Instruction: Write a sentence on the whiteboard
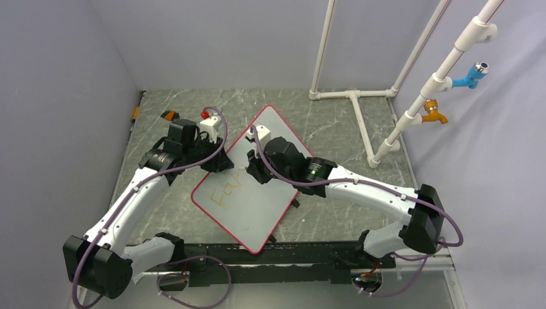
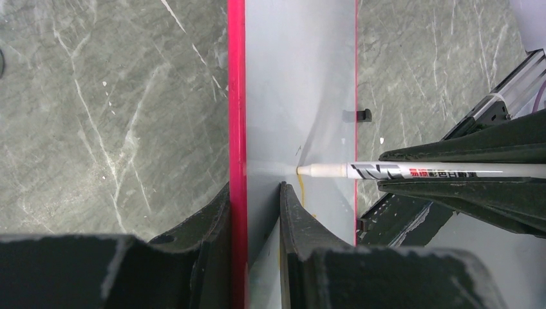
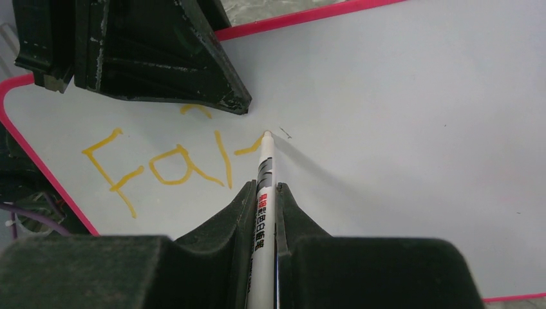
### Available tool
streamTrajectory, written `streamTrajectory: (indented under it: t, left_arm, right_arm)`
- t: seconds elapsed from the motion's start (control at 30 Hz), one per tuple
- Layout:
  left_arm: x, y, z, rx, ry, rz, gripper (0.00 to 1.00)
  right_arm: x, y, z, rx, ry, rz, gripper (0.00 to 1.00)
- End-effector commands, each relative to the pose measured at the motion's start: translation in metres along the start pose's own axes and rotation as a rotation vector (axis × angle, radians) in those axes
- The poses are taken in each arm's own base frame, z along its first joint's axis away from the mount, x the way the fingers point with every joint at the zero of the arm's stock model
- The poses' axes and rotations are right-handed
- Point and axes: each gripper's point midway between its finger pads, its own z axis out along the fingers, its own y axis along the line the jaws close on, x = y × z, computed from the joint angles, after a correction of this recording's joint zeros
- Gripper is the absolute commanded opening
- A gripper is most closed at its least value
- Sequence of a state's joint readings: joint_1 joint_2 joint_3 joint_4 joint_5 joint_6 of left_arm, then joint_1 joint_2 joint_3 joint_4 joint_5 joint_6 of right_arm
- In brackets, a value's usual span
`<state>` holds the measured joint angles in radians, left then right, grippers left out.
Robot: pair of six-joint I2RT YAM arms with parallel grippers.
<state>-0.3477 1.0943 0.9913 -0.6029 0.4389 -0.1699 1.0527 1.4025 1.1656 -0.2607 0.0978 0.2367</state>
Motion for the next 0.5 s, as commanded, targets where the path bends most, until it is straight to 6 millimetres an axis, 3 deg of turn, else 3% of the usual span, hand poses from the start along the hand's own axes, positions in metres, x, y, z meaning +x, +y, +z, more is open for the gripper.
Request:
streamTrajectory:
  t: [0.0,0.47]
  left_arm:
    - [-0.013,0.022,-0.006,-0.117,-0.06,0.131,0.0]
    - [-0.013,0.022,-0.006,-0.117,-0.062,0.132,0.0]
  right_arm:
    - [-0.018,-0.01,0.002,0.05,-0.036,-0.02,0.0]
    - [-0.049,-0.006,-0.026,0.029,-0.118,-0.03,0.0]
